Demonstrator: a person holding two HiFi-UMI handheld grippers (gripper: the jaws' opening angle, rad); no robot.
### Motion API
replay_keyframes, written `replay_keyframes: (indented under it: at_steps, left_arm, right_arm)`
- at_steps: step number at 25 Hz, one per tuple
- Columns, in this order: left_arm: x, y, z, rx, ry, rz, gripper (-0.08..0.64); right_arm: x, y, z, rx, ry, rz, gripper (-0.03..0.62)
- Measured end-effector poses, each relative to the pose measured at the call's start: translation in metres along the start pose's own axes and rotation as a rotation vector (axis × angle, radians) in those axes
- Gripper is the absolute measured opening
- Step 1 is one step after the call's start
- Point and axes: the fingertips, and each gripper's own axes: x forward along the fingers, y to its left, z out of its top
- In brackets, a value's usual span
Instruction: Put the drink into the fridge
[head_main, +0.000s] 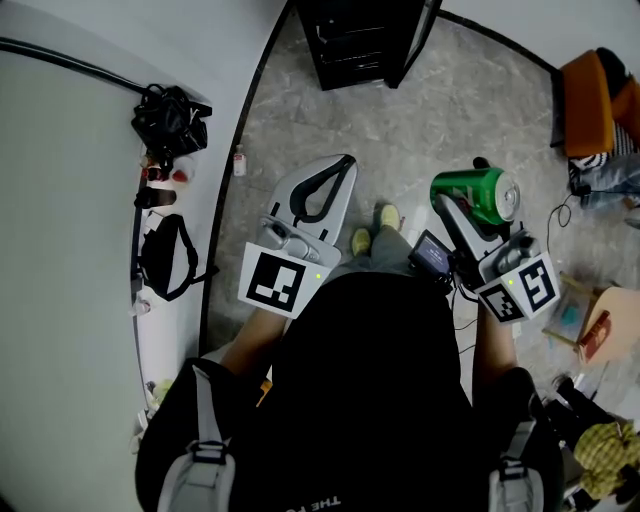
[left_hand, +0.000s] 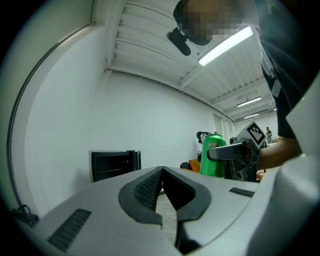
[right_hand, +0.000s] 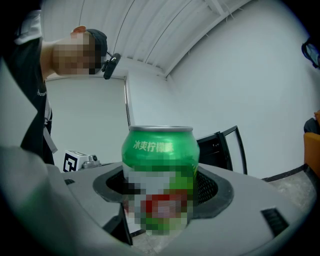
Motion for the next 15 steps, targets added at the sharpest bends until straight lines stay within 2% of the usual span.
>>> replay_keyframes:
  at_steps: [7,15]
  left_arm:
    - [0.01,0.003,-0.003,-0.013,0.014,0.011,0.011]
    - [0.051,0.005,0.001,-0.011,0.039,-0.001,0.011]
  right_arm:
    - [0.006,-0.011,0.0,0.01,0.005,0.013,0.341]
    - [0.017,-0.048,0.012,0.022,-0.004,0.008,0.341]
